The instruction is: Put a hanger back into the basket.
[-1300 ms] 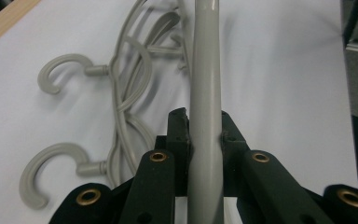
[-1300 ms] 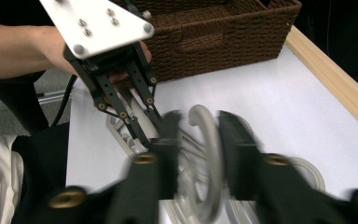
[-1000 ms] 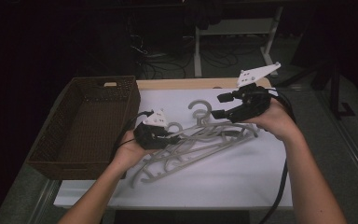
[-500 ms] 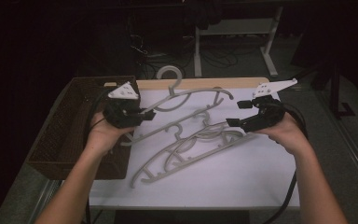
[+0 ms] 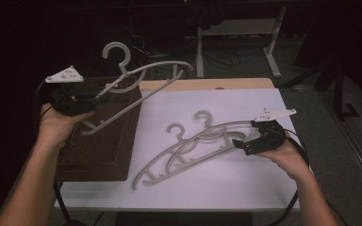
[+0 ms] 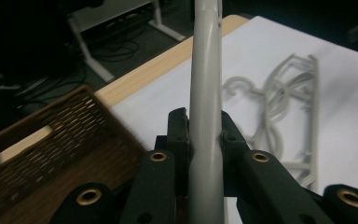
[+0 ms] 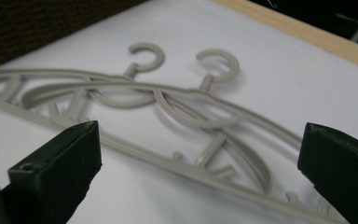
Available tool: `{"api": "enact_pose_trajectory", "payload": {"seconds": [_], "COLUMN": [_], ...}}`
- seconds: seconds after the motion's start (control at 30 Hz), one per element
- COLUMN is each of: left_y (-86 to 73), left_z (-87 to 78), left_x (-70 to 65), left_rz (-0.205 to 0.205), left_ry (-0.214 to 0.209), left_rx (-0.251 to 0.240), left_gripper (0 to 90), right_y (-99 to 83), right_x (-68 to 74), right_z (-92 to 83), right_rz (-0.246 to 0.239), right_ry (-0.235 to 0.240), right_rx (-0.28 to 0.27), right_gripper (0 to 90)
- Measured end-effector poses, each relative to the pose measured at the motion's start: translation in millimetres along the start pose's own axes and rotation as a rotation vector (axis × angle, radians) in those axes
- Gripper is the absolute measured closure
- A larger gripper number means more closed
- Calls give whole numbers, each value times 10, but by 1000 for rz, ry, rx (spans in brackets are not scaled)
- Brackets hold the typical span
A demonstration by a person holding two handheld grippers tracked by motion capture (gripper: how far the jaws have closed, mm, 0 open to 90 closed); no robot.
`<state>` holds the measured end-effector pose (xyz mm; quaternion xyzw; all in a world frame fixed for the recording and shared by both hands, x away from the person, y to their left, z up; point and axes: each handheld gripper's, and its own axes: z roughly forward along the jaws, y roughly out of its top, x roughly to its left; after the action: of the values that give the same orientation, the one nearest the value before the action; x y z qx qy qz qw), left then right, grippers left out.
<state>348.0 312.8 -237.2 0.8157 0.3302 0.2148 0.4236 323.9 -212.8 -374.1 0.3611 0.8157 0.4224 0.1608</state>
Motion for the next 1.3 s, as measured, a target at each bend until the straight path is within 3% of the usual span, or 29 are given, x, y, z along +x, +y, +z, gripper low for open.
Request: {"api": "enact_pose_trajectory", "payload": {"seconds": [0.2,0.37,0.67,0.83,1.07,1.3], "left_y": [-181,-341,-657,-841,-959,-1047], "left_z": [-170,-291,-427,-421,-409,-186], "left_x": [251,442,745,881,986,1020], "left_rz": [-27,-54,-109,-131,-156,-171], "left_ry": [57,95,163,173,196,190], "left_rx": [10,8,42,79,114,176], "left_gripper": [795,795,795,795,795,794], "right_y": [-238,-408,-468,-493,-498,-497], "right_x": [68,125,89,82,68,76], "right_z": [23,40,55,83,83,93], "right_rz": [36,37,56,43,47,44], "right_ry": [-20,-26,-33,-33,-35,-35], "right_rx": [17,30,37,54,56,58], "right_gripper": [0,0,0,0,0,0]}}
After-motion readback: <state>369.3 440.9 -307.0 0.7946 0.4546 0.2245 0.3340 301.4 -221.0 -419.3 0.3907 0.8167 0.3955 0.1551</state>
